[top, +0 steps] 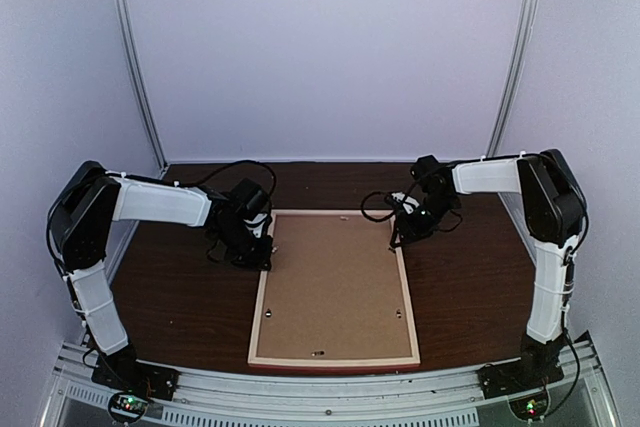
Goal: Put the photo into the frame
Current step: Press the fastener onto the backboard.
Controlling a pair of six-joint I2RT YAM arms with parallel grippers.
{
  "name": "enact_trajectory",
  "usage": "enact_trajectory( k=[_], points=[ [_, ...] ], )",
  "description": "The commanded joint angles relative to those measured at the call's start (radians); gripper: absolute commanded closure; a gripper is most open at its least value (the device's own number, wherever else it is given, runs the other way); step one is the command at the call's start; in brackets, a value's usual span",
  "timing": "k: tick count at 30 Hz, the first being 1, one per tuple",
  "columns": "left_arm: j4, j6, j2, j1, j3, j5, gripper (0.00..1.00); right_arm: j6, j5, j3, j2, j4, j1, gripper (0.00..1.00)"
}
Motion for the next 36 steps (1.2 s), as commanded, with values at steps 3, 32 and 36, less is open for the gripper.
enact_trajectory(
  k=[3, 32, 36],
  points=[
    [0.015, 0.052, 0.041, -0.008, 0.01, 0.052, 0.81, -0.005, -0.011, -0.026, 0.013, 0.02, -0.005, 0.52],
    [0.011, 0.048, 0.029, -0.008, 0.002, 0.049, 0.81, 0.129, 0.057, -0.221, -0.17, 0.071, 0.04, 0.42],
    [0.012, 0.05, 0.029, -0.008, 0.005, 0.052, 0.81, 0.138, 0.091, -0.207, -0.152, 0.079, 0.068, 0.43]
  ],
)
